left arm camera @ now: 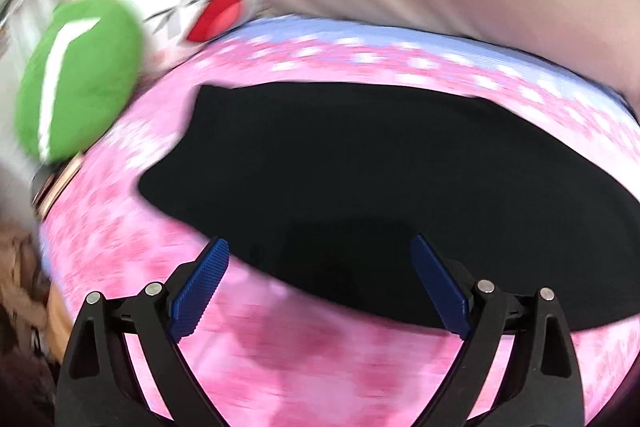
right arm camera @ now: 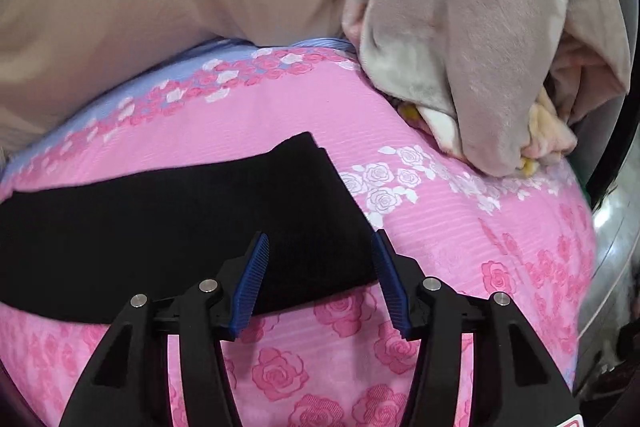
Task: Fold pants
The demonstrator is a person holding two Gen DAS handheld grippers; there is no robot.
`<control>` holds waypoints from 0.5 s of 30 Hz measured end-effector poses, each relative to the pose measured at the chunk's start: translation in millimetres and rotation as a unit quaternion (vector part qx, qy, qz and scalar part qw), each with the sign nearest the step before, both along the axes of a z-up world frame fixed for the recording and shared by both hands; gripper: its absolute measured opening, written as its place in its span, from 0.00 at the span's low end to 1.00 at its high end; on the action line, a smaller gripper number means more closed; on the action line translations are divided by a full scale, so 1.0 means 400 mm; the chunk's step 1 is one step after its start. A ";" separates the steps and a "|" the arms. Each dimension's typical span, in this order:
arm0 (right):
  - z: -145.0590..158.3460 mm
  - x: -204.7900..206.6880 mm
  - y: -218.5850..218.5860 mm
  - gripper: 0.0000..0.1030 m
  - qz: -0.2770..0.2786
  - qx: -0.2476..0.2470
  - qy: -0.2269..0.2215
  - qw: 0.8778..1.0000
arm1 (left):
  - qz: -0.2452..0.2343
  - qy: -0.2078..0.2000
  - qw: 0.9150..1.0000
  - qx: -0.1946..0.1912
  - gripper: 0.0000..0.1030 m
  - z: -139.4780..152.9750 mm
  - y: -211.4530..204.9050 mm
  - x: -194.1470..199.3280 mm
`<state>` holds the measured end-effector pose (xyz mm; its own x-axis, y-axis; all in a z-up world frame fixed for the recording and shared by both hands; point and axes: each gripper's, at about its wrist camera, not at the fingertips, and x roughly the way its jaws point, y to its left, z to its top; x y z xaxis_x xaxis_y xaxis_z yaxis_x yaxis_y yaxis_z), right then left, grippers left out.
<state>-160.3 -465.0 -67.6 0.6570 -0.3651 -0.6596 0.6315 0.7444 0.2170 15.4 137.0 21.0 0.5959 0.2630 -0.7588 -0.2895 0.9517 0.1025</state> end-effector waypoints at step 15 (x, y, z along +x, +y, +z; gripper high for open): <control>-0.018 -0.019 -0.047 0.31 -0.072 0.051 0.001 0.996 | 0.119 0.002 0.993 -0.023 0.88 -0.008 0.364 -0.011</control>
